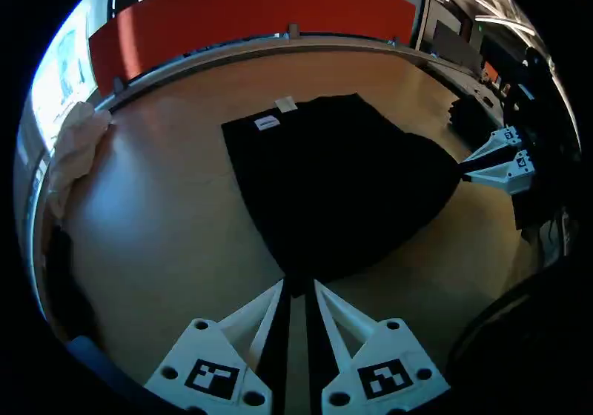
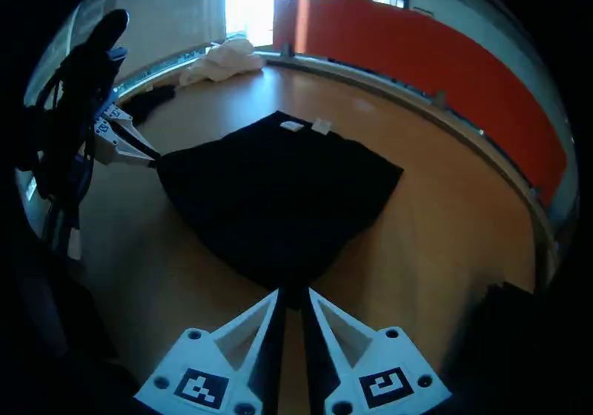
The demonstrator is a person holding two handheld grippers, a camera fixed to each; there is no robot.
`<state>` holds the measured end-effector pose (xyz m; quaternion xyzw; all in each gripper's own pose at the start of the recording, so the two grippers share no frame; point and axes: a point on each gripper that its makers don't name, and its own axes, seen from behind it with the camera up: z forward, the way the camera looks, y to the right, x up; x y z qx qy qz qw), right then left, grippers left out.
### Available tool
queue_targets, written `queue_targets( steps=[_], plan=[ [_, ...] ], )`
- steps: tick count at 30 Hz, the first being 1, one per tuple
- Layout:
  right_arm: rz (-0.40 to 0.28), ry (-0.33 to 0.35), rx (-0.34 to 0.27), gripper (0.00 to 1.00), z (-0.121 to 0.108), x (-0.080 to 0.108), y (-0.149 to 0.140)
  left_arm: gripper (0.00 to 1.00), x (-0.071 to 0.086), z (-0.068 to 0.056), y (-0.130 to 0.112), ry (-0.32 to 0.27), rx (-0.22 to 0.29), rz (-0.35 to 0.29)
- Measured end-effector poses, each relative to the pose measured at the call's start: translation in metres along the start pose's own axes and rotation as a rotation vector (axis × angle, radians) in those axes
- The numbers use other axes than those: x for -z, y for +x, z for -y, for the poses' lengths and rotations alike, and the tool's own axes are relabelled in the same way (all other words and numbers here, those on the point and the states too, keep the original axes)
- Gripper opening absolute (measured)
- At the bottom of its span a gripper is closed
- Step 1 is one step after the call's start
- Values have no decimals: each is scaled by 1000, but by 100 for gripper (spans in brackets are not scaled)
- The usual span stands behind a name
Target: Fold towel
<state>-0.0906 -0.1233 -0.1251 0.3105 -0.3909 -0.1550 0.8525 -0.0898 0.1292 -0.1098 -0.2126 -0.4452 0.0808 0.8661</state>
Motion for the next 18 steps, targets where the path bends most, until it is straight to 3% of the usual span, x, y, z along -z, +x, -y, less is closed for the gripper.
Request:
queue_targets(
  steps=[18],
  plan=[
    [-25, 17, -19, 14, 15, 66, 27, 13, 60, -17, 21, -42, 85, -35]
  ],
)
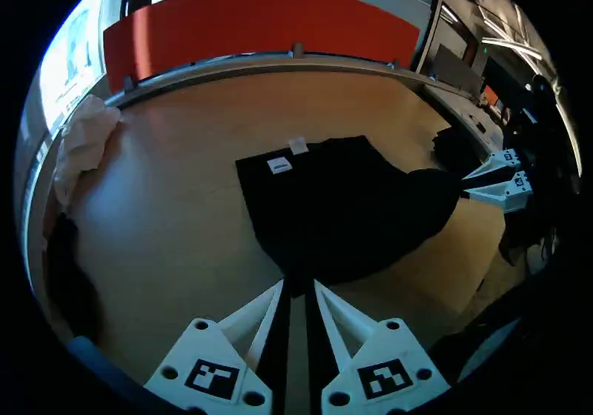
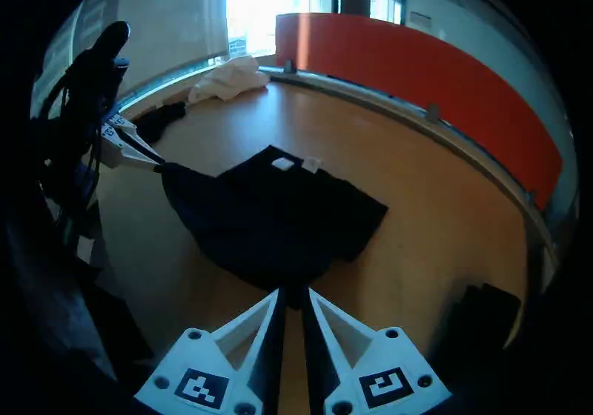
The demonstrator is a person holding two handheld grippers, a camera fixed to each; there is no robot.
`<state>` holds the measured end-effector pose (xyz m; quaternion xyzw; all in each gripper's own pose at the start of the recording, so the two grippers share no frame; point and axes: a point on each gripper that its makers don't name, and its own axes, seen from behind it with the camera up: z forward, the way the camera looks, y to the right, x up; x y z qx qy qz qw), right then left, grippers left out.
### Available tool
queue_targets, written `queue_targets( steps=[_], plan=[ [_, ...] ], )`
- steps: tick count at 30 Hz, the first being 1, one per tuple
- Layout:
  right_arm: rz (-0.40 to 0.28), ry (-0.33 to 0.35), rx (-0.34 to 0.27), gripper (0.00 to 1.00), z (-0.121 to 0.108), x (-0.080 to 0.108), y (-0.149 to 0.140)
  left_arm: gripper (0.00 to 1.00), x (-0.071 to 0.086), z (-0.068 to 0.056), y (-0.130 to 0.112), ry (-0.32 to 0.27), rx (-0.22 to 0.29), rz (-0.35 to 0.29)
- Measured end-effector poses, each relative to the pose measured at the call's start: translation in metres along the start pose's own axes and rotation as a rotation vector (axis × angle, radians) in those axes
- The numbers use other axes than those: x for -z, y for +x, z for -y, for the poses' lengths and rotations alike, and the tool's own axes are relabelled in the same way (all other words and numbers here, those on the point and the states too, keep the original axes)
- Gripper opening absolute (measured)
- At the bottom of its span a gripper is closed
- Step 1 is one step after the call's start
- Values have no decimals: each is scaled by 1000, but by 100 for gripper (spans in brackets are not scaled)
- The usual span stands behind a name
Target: Fold towel
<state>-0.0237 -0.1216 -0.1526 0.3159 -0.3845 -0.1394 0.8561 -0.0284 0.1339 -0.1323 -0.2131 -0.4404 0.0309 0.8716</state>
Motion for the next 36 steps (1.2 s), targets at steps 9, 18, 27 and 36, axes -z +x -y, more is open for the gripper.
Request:
queue_targets(
  steps=[9, 18, 27, 36],
  plan=[
    [2, 2, -14, 14, 1, 10, 1, 13, 8, -4, 2, -1, 12, -8],
    [-11, -10, 0, 14, -9, 2, 14, 13, -1, 3, 23, 10, 22, -44],
    [-27, -53, 17, 14, -43, -19, 41, 13, -22, 21, 60, 44, 24, -93],
    [-28, -85, 13, 14, -73, -48, 61, 13, -51, 40, 89, 72, 30, -113]
  ],
)
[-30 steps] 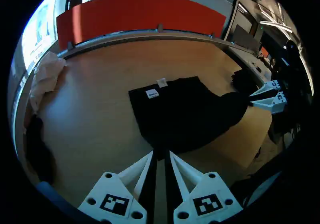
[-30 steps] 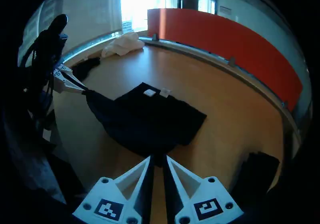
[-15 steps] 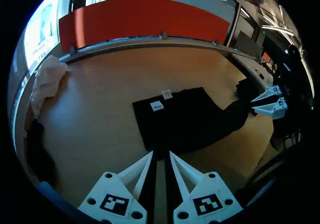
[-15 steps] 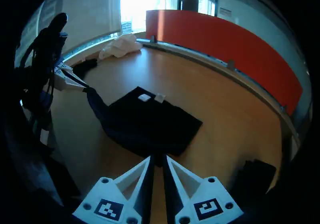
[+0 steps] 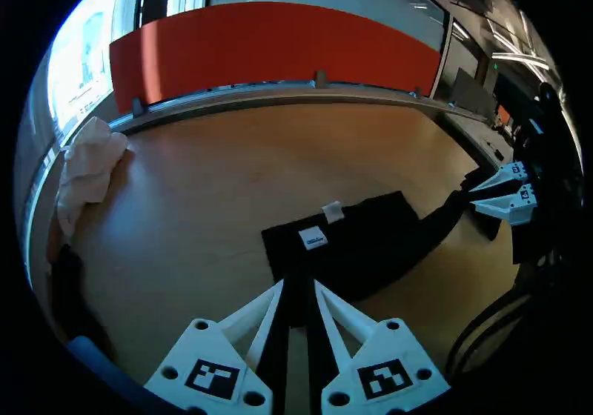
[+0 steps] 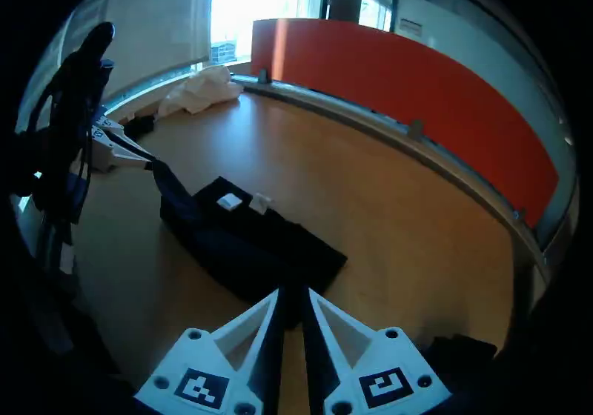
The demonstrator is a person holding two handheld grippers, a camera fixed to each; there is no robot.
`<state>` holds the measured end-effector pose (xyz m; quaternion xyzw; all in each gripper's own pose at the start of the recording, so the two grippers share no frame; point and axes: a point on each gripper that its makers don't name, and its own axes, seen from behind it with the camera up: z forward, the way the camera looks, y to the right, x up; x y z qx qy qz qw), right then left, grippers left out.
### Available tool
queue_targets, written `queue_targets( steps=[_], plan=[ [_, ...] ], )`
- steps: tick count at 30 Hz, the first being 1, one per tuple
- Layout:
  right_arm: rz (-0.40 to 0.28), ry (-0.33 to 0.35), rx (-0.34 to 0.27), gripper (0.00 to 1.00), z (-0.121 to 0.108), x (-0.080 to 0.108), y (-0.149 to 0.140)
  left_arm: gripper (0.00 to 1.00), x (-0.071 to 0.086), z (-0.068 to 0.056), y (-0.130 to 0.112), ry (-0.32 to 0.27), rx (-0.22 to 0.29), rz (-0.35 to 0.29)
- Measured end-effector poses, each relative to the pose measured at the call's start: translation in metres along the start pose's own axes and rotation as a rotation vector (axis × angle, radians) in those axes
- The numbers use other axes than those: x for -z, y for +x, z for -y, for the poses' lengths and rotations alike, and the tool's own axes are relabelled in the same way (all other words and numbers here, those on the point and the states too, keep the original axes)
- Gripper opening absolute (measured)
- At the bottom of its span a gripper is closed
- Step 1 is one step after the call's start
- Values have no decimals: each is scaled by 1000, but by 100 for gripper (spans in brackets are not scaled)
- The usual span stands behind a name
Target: Fold towel
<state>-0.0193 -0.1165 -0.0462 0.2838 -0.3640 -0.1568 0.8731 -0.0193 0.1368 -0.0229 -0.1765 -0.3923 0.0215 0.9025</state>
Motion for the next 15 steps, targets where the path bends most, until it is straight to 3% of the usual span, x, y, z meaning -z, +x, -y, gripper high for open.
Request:
queue_targets(
  steps=[6, 15],
  plan=[
    [10, -7, -20, 14, -10, -16, 2, 13, -17, 7, 7, 8, 3, 1],
    [30, -4, -37, 14, -16, -30, -3, 13, -32, 12, 5, 8, 2, 18]
  ],
)
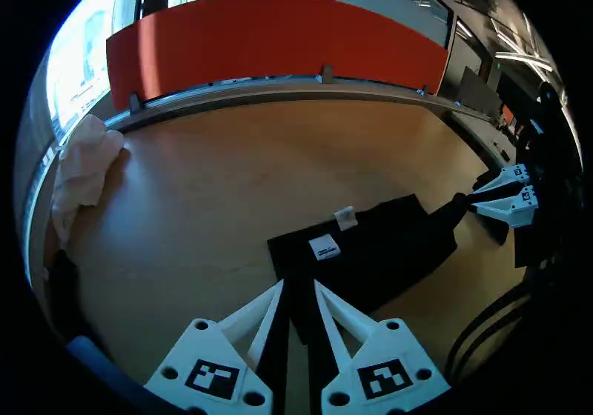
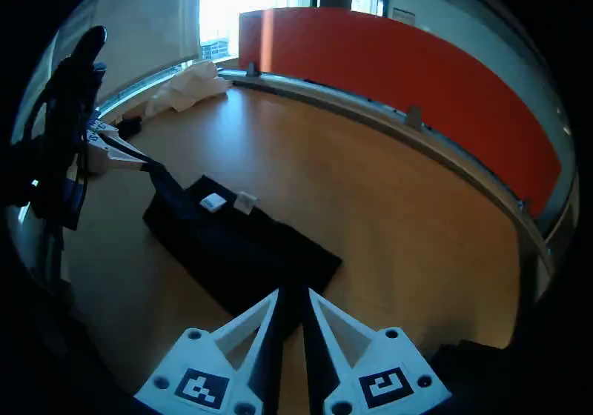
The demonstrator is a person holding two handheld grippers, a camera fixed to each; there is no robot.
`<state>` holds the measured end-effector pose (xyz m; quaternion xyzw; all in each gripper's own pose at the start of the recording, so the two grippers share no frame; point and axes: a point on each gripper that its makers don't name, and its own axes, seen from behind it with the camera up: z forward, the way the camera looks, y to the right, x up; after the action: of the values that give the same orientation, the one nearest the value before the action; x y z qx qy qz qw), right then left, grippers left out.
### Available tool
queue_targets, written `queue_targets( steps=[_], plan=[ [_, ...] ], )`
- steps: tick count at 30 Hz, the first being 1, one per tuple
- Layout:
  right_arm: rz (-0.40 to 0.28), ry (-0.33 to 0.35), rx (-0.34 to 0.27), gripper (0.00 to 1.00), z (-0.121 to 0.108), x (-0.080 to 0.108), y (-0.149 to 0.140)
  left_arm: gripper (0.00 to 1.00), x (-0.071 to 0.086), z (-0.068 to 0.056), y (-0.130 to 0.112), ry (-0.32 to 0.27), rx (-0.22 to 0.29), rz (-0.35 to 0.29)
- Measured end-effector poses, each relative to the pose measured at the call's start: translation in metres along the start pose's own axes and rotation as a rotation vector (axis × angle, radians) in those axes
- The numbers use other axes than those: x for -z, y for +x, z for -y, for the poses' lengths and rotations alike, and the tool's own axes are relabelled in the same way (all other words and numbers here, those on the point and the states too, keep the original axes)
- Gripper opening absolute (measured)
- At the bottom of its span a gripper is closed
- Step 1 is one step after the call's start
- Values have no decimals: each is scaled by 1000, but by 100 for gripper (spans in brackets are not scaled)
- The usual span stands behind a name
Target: Fold towel
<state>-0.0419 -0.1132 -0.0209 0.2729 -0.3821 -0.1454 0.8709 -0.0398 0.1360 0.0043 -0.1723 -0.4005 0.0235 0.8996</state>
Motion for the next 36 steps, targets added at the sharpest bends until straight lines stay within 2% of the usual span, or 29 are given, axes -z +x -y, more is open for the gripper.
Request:
queue_targets(
  steps=[11, 19, 25, 30, 33, 36],
  plan=[
    [36, -5, -11, 14, -14, -32, -7, 13, -36, 9, -3, 18, -34, 35],
    [42, -12, -59, 14, -24, -57, -12, 15, -65, 15, -12, 36, -34, 63],
    [50, -36, -70, 18, -29, -65, -17, 27, -75, 20, -14, 57, -28, 71],
    [52, -61, -66, 24, -34, -69, -18, 41, -78, 25, -12, 74, -33, 70],
    [50, -77, -71, 31, -38, -70, -17, 48, -79, 30, -10, 88, -36, 66],
    [42, -89, -76, 44, -42, -71, -14, 57, -78, 34, -8, 101, -35, 61]
  ],
)
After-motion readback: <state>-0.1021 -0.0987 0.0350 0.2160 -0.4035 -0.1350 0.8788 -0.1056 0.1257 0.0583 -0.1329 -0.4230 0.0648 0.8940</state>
